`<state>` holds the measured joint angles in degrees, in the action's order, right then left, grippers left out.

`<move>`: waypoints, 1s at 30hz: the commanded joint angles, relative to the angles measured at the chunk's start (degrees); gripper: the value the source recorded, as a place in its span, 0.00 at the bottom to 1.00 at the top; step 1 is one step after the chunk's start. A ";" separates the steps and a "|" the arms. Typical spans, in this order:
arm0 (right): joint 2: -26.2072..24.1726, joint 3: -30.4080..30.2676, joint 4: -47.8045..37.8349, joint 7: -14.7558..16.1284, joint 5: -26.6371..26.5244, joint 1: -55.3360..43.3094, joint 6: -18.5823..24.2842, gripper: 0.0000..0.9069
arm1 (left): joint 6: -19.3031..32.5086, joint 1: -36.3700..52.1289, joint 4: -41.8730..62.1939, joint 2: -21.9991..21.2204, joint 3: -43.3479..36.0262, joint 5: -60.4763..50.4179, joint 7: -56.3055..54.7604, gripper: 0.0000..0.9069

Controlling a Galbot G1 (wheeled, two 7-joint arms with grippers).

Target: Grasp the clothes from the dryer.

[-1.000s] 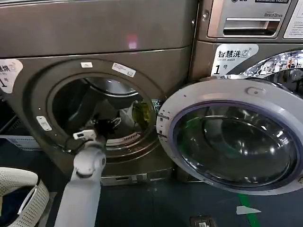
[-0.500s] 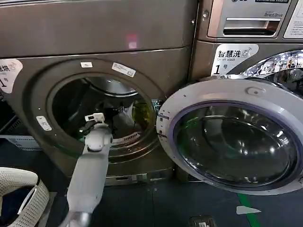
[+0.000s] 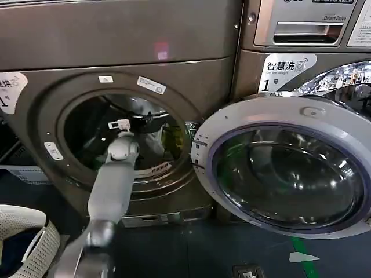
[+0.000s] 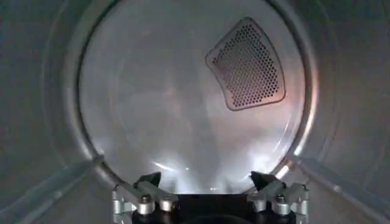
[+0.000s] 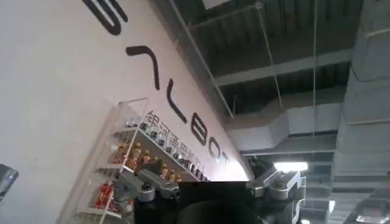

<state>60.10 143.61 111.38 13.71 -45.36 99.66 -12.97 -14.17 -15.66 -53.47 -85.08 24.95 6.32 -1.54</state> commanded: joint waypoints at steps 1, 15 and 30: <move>0.05 0.02 0.04 0.01 -0.09 -0.09 0.05 1.00 | -4.52 7.73 10.05 0.94 -2.35 0.19 9.21 1.00; 0.36 -0.19 -0.42 0.26 -0.62 -0.27 0.31 1.00 | -4.87 15.89 21.50 6.57 -18.22 -9.26 39.60 1.00; 0.11 -0.80 -1.55 0.48 -0.40 -0.76 0.76 1.00 | 3.18 25.19 38.43 5.48 -31.15 -34.88 52.14 1.00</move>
<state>60.20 143.10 110.05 14.16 -45.84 99.08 -12.29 -15.37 3.25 -27.70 -80.19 3.17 -11.13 39.23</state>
